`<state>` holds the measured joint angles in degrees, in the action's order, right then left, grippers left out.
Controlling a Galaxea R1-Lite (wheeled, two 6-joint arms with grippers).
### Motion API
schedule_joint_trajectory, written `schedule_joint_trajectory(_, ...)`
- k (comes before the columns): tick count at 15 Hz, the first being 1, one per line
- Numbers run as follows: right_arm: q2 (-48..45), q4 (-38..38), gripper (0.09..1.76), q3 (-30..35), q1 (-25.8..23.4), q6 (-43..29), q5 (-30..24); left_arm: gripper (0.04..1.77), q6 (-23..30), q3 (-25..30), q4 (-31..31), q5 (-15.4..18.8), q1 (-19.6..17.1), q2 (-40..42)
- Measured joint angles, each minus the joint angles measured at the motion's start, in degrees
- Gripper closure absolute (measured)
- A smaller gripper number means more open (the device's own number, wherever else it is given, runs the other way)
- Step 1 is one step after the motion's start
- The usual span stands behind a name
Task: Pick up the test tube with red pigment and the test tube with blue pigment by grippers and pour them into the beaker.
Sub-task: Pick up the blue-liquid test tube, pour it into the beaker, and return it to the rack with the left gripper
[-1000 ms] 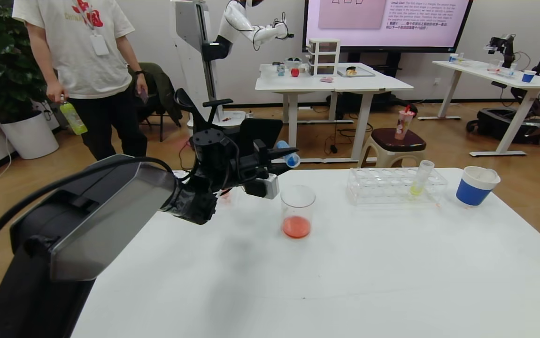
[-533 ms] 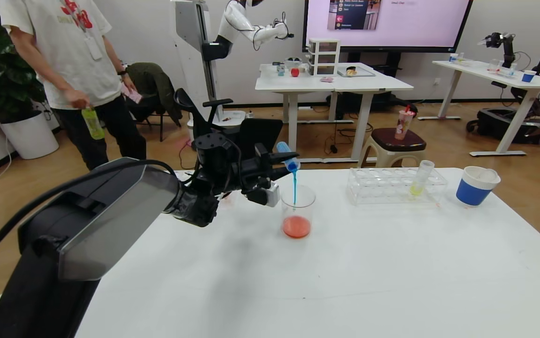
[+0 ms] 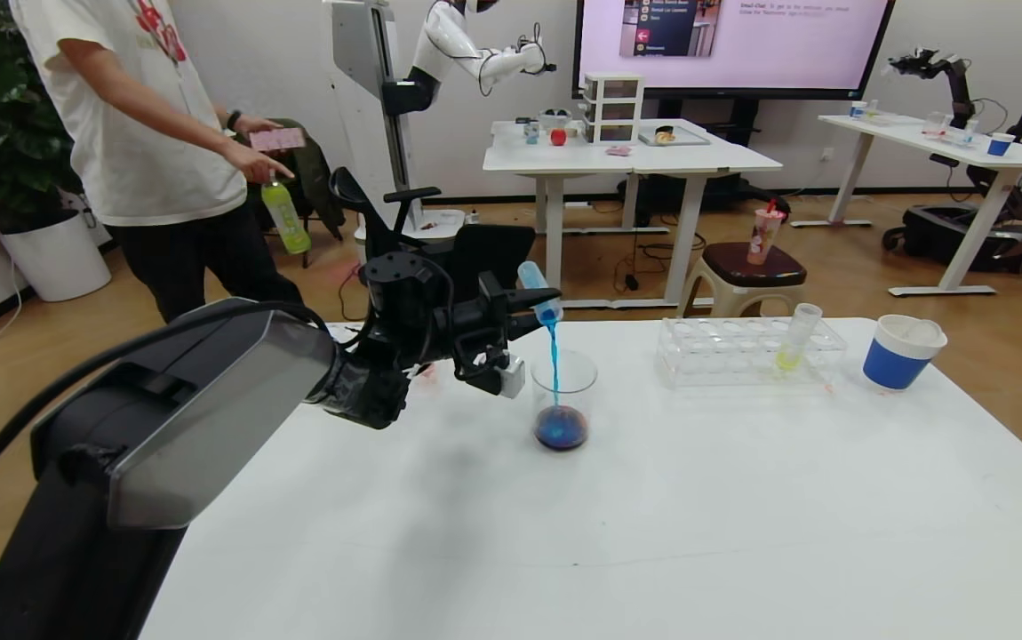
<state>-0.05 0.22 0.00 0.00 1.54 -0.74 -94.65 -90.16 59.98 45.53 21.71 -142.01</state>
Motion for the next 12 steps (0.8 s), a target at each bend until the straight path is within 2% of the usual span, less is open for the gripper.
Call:
schedule_joint_trajectory(8,0.0,0.02,0.11,0.0,0.0,0.02,-0.02,1.31,-11.58,-0.13,0.24,0.0,0.22,0.17)
schedule_joint_trajectory(12,0.0,0.0,0.11,0.0,0.0,0.0,-0.02,1.31,-10.86,0.2,-0.06,0.0,0.56,0.17)
